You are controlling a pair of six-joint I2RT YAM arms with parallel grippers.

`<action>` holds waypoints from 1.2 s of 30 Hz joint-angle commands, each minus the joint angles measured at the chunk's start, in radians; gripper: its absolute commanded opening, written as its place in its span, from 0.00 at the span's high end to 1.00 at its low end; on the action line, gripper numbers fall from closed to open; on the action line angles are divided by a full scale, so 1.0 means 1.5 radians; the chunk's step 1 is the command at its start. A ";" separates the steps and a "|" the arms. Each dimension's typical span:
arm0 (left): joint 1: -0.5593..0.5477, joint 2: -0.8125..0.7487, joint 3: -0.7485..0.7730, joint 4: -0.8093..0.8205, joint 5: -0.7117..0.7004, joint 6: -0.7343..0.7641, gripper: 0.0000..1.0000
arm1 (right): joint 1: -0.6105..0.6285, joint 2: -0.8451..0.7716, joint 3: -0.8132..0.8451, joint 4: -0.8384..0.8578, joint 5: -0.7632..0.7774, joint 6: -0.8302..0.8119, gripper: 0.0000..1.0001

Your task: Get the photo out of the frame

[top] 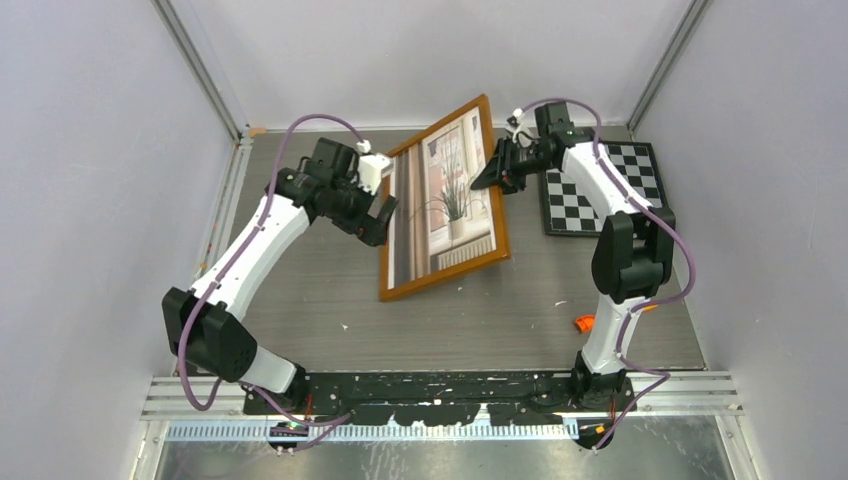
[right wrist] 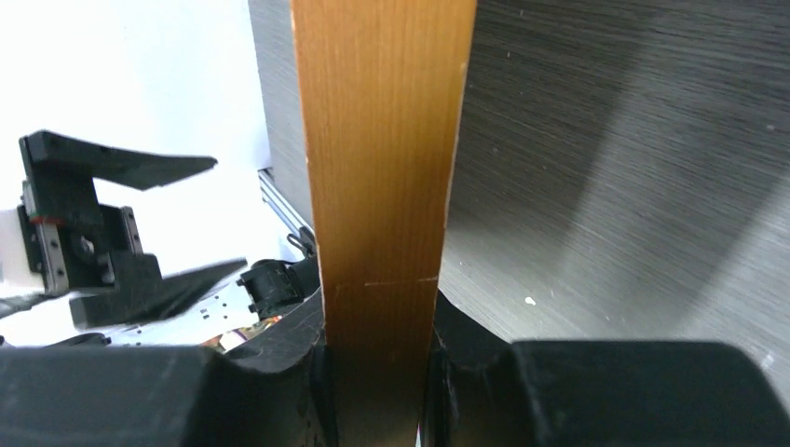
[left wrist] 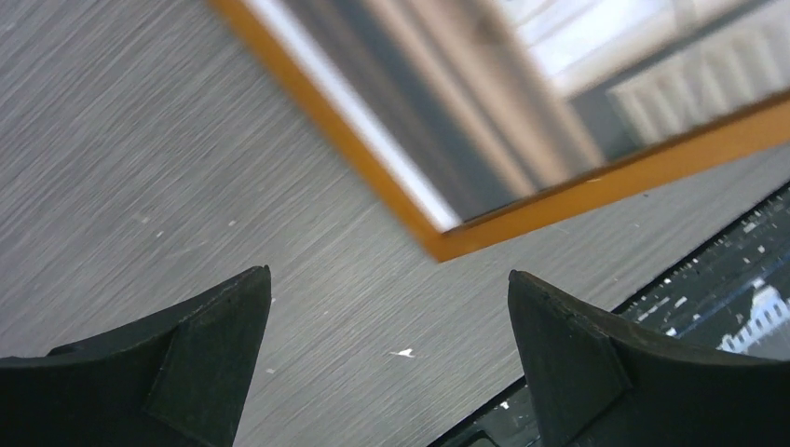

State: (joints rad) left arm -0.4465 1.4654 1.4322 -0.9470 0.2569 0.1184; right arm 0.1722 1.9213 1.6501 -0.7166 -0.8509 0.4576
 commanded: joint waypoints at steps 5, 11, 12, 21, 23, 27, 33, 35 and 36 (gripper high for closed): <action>0.151 -0.020 0.053 -0.016 -0.051 -0.064 0.00 | -0.003 -0.037 0.240 -0.234 0.059 -0.190 0.99; 0.243 -0.009 0.068 -0.018 -0.008 -0.118 0.00 | 0.000 -0.006 0.406 -0.331 0.121 -0.260 0.99; 0.251 -0.008 0.069 -0.017 -0.003 -0.124 0.00 | 0.002 -0.003 0.429 -0.340 0.132 -0.267 0.99; 0.318 0.001 0.075 -0.012 0.015 -0.172 0.00 | 0.084 0.014 0.608 -0.379 0.307 -0.411 0.99; 0.339 0.000 0.069 -0.009 0.027 -0.184 0.00 | 0.113 0.004 0.600 -0.356 0.353 -0.447 0.99; 0.380 0.002 0.066 -0.014 0.051 -0.202 0.00 | 0.176 -0.012 0.579 -0.308 0.450 -0.525 0.99; 0.429 0.017 0.076 -0.026 0.088 -0.214 0.00 | 0.276 -0.024 0.517 -0.225 0.554 -0.638 0.99; 0.435 0.018 0.083 -0.027 0.087 -0.214 0.00 | 0.312 -0.030 0.481 -0.186 0.599 -0.691 0.99; 0.438 0.019 0.086 -0.027 0.087 -0.214 0.00 | 0.330 -0.034 0.460 -0.165 0.617 -0.715 1.00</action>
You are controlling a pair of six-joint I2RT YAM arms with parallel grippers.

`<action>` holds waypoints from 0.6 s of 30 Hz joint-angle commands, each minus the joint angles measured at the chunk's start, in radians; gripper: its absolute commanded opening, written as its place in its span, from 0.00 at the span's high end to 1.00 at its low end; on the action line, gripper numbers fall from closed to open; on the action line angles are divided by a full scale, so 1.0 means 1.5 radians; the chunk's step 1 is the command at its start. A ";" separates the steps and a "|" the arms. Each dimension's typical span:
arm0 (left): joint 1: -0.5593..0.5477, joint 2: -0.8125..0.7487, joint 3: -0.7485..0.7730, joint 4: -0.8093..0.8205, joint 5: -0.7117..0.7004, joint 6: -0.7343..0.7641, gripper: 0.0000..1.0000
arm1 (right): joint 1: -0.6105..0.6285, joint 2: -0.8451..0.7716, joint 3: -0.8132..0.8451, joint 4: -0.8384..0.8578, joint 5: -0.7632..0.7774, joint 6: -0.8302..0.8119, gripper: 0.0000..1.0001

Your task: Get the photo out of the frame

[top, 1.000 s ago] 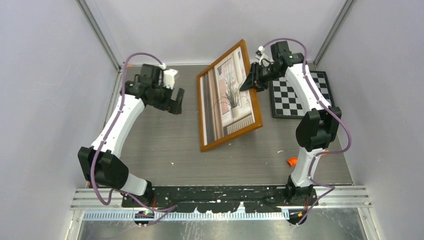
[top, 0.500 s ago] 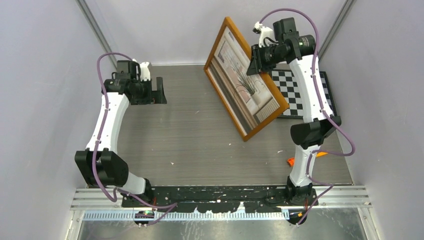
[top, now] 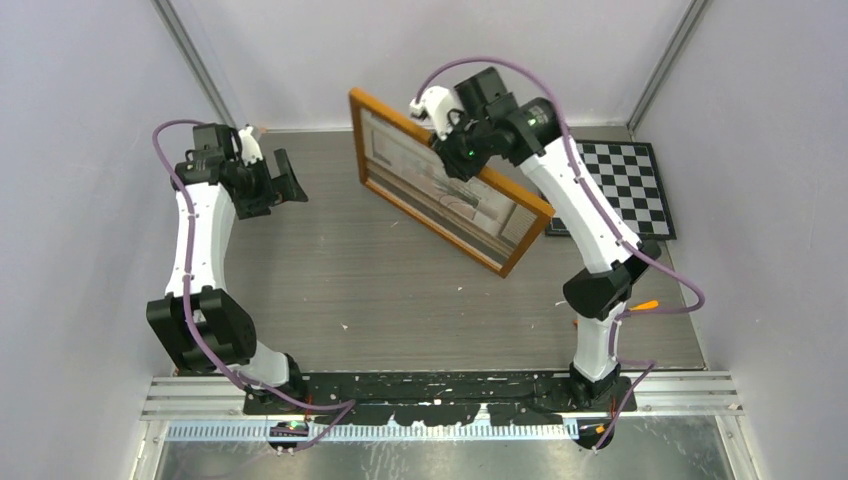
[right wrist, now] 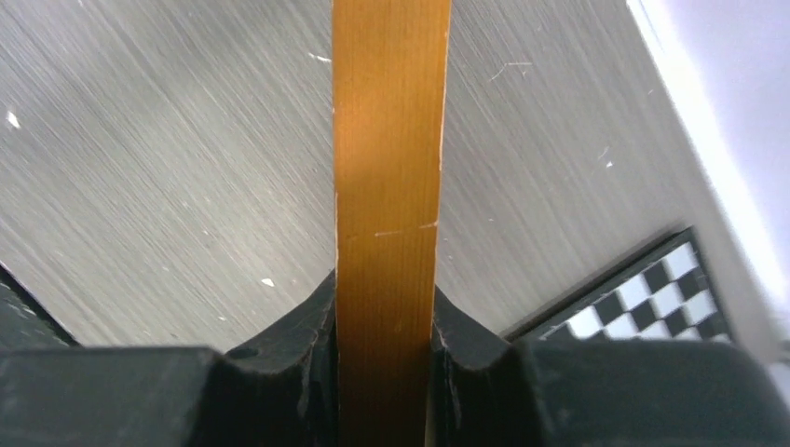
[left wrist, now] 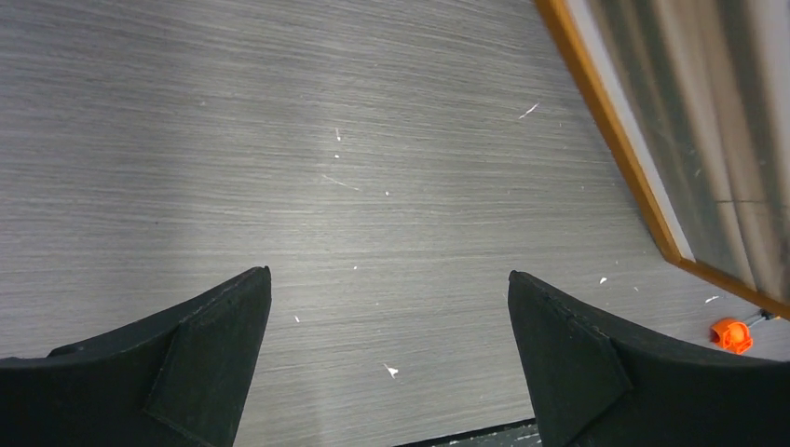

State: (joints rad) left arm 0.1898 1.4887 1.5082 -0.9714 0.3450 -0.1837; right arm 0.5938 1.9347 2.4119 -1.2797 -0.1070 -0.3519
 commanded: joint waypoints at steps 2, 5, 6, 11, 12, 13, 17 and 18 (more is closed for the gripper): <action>0.020 0.005 0.043 -0.012 0.027 -0.012 0.00 | 0.080 -0.054 -0.096 0.259 0.156 -0.223 1.00; 0.030 0.009 0.053 -0.020 0.024 -0.009 0.00 | 0.130 -0.079 -0.195 0.360 0.229 -0.309 0.99; 0.035 0.010 0.055 -0.023 0.023 -0.008 0.00 | 0.141 -0.087 -0.227 0.391 0.243 -0.335 0.99; 0.061 0.011 0.056 -0.030 0.035 -0.008 0.00 | 0.172 -0.124 -0.355 0.499 0.261 -0.381 0.99; 0.064 0.010 0.055 -0.030 0.037 -0.007 0.00 | 0.173 -0.131 -0.392 0.525 0.261 -0.381 1.00; 0.066 0.010 0.054 -0.030 0.038 -0.006 0.00 | 0.174 -0.140 -0.429 0.555 0.261 -0.382 0.99; 0.070 0.006 0.055 -0.042 0.038 0.007 0.00 | 0.190 -0.185 -0.595 0.690 0.253 -0.391 1.00; 0.070 0.005 0.056 -0.046 0.037 0.011 0.00 | 0.196 -0.195 -0.634 0.714 0.257 -0.392 0.99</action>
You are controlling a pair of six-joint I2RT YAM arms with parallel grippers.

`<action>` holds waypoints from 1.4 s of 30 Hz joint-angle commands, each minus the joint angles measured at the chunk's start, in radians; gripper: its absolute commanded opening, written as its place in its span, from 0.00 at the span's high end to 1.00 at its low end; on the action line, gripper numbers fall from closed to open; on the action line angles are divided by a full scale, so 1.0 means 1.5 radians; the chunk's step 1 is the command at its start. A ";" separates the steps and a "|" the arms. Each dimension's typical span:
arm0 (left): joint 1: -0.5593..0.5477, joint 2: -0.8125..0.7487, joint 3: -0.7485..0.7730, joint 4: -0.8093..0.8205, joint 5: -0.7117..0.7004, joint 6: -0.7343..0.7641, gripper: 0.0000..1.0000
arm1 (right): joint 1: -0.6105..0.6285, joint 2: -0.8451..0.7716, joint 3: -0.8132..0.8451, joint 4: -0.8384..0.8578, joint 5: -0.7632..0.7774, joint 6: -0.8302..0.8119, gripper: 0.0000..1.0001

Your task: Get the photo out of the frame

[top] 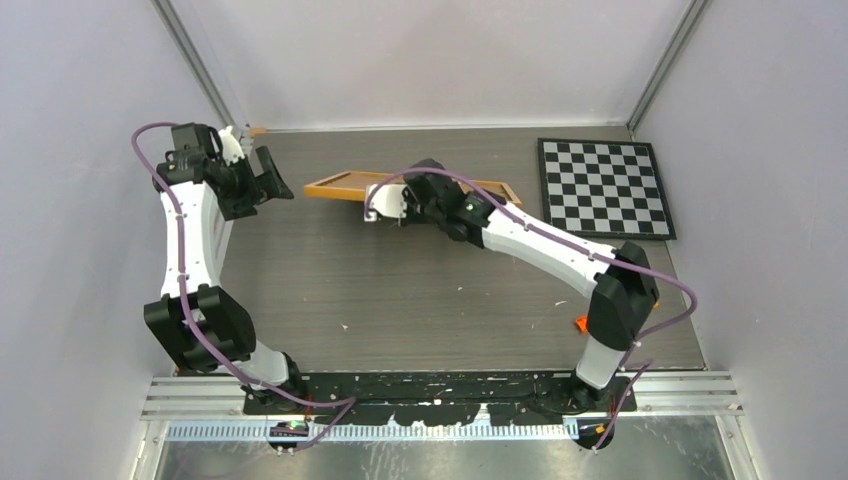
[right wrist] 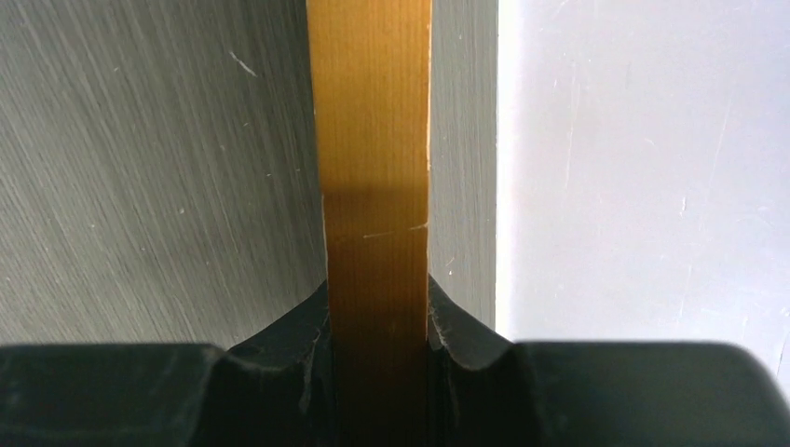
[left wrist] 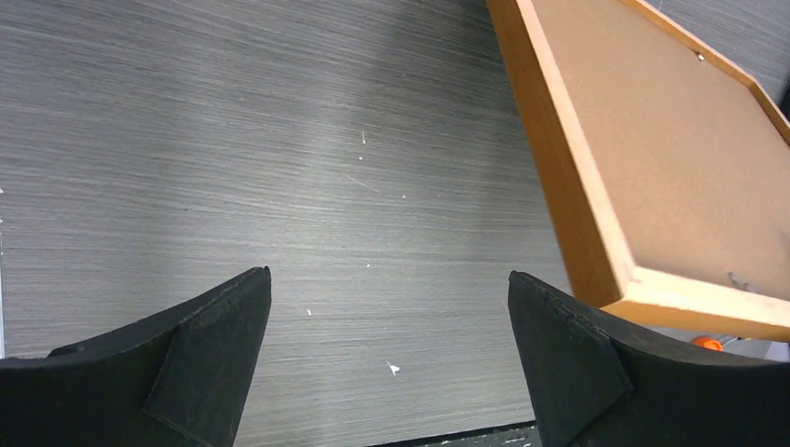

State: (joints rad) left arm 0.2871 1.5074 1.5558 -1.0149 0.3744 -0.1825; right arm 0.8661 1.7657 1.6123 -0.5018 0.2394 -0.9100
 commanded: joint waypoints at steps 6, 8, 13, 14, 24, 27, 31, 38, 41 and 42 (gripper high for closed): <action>0.007 -0.027 0.016 -0.034 0.012 0.030 0.00 | 0.053 -0.158 -0.301 0.279 0.011 -0.009 0.71; 0.008 -0.036 0.006 -0.040 0.013 0.037 0.00 | 0.070 -0.176 -0.356 0.304 0.011 0.001 0.62; 0.008 -0.068 -0.036 -0.050 0.013 0.056 0.00 | 0.098 -0.163 -0.457 0.402 0.029 0.051 0.54; 0.007 -0.075 -0.045 -0.050 0.012 0.059 0.00 | 0.106 -0.152 -0.475 0.434 0.040 0.050 0.54; 0.008 -0.158 -0.135 -0.061 0.023 0.082 0.00 | 0.130 -0.070 -0.517 0.464 0.031 0.106 0.45; 0.007 -0.173 -0.154 -0.069 0.035 0.092 0.00 | 0.131 -0.069 -0.517 0.433 0.015 0.120 0.39; 0.008 -0.175 -0.164 -0.080 0.059 0.094 0.00 | 0.131 -0.071 -0.514 0.390 -0.017 0.143 0.36; 0.007 -0.172 -0.153 -0.104 0.148 0.156 0.00 | 0.131 -0.084 -0.461 0.241 -0.102 0.204 0.08; 0.007 -0.160 -0.146 -0.119 0.167 0.189 0.00 | 0.131 -0.110 -0.439 0.187 -0.129 0.236 0.01; 0.007 -0.154 -0.141 -0.125 0.171 0.199 0.00 | 0.129 -0.115 -0.425 0.167 -0.134 0.247 0.01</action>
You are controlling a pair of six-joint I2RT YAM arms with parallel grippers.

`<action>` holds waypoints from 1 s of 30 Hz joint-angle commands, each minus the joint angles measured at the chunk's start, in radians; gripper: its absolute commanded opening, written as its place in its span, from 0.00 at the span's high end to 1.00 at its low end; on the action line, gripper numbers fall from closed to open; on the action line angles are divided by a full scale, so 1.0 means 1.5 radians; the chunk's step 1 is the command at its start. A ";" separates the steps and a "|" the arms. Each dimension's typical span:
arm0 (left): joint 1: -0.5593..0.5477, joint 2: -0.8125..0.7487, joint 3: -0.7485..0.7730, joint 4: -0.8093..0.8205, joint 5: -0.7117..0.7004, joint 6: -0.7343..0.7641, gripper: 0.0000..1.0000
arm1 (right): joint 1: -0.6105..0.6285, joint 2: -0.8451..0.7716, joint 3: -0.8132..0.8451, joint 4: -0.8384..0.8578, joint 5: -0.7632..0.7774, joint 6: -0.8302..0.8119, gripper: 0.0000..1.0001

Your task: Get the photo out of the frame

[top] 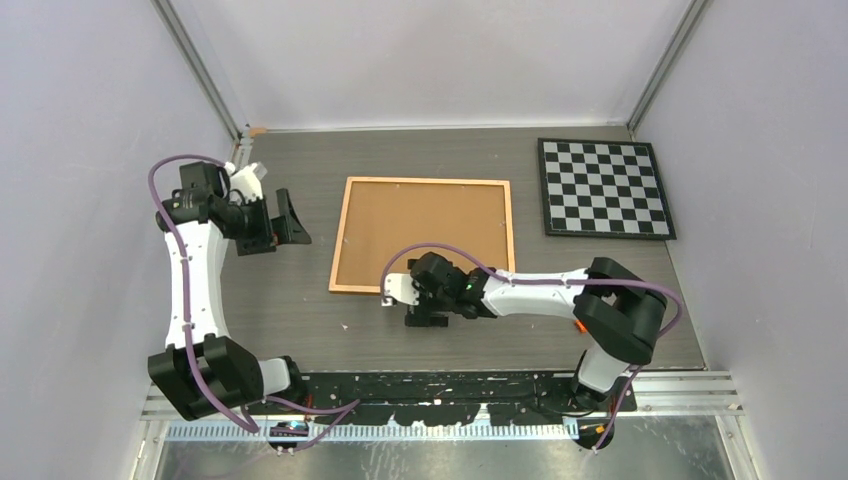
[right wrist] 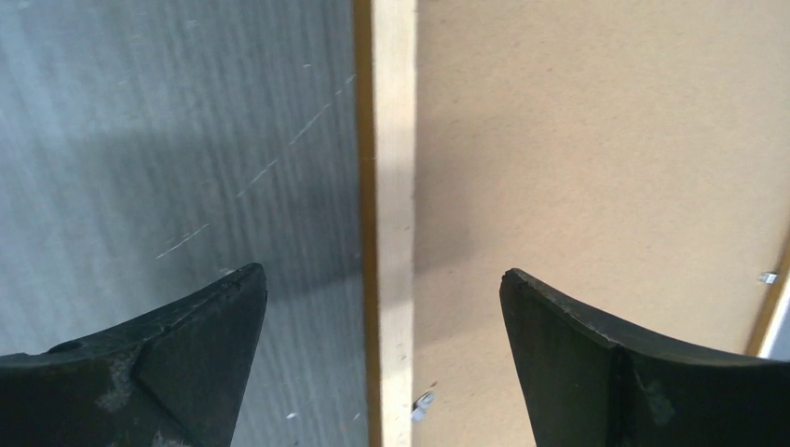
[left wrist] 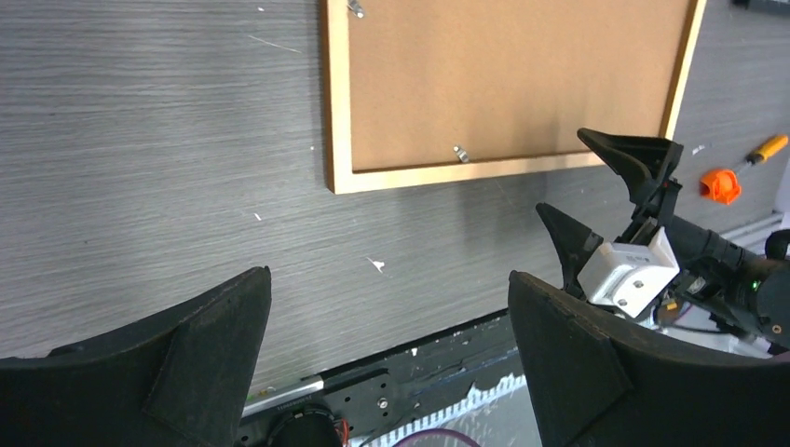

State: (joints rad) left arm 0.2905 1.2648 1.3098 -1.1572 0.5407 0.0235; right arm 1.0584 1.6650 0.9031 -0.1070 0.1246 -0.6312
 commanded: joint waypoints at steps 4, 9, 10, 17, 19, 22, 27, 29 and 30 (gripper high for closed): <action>0.005 0.017 0.049 -0.040 0.084 0.097 0.00 | -0.024 -0.063 0.148 -0.190 -0.093 0.125 0.00; 0.005 0.009 0.076 -0.016 0.074 0.135 0.00 | -0.132 -0.058 0.316 -0.364 -0.182 0.214 0.00; 0.004 0.010 0.079 -0.016 0.075 0.153 0.00 | -0.156 -0.057 0.344 -0.404 -0.197 0.213 0.00; -0.056 0.027 0.080 -0.034 0.026 0.240 0.00 | -0.404 -0.078 0.425 -0.722 -0.281 0.125 0.00; -0.085 0.033 0.073 -0.033 0.012 0.257 0.00 | -0.459 -0.106 0.403 -0.760 -0.281 0.112 0.00; -0.134 0.055 0.060 -0.026 0.009 0.271 0.00 | -0.520 -0.150 0.351 -0.789 -0.260 0.096 0.00; -0.212 0.114 0.085 -0.042 0.005 0.275 0.00 | -0.641 -0.177 0.278 -0.880 -0.256 -0.015 0.00; -0.235 0.136 0.098 -0.045 0.010 0.277 0.00 | -0.704 -0.183 0.262 -0.899 -0.243 -0.080 0.01; -0.244 0.148 0.107 -0.049 0.014 0.279 0.00 | -0.729 -0.183 0.254 -0.902 -0.229 -0.115 0.00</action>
State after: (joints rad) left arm -0.0219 1.4448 1.4044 -1.2049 0.5491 0.4072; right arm 0.0994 1.4174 1.3220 -1.3411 -0.2497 -0.5926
